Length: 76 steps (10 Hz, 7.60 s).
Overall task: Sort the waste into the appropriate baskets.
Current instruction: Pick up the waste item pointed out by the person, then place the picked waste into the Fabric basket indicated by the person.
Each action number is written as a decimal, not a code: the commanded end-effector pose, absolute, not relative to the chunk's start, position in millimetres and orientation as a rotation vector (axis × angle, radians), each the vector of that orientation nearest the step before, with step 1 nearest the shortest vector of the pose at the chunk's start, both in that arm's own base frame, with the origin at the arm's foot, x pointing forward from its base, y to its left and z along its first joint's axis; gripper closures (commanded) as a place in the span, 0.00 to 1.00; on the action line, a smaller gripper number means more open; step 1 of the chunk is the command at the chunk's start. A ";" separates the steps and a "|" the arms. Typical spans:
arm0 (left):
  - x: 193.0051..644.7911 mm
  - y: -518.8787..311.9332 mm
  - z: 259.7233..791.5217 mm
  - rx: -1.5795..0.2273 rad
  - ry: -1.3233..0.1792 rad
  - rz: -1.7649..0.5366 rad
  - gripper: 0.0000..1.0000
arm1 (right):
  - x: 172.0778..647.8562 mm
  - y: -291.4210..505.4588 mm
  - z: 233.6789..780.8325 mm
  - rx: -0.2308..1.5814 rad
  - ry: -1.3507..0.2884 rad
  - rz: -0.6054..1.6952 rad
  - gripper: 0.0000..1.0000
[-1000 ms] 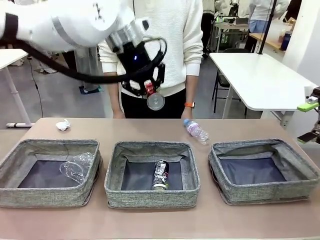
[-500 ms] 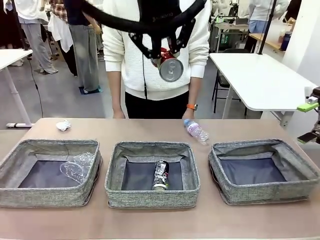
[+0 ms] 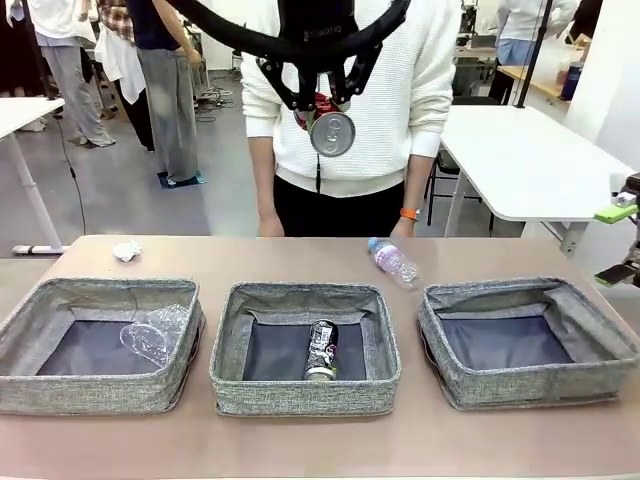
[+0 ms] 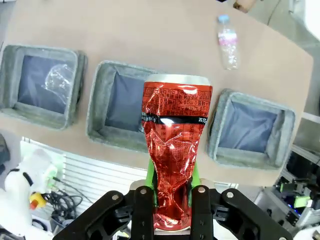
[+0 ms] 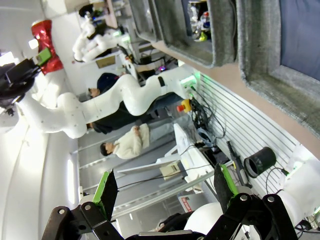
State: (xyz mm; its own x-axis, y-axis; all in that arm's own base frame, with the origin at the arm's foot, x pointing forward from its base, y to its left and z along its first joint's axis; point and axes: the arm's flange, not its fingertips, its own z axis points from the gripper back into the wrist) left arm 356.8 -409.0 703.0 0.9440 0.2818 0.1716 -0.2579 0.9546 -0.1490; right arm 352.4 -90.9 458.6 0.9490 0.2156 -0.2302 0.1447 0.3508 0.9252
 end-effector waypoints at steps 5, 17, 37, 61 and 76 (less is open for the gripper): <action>361.2 -371.2 747.6 -0.102 -0.096 0.179 0.73 | 352.9 -90.5 463.0 1.223 0.343 0.037 0.00; 361.8 -369.8 747.7 -0.093 -0.118 0.195 0.73 | 352.9 -90.5 463.0 1.223 0.343 0.037 0.00; 361.8 -369.8 747.7 -0.093 -0.118 0.195 0.73 | 352.9 -90.5 463.0 1.223 0.343 0.037 0.00; 336.7 -318.8 532.3 -0.720 0.023 -0.297 0.00 | 352.9 -90.5 463.0 1.223 0.343 0.037 0.00; 306.1 35.3 512.6 -1.431 -0.240 0.091 0.00 | 352.9 -90.5 463.0 1.223 0.343 0.037 0.00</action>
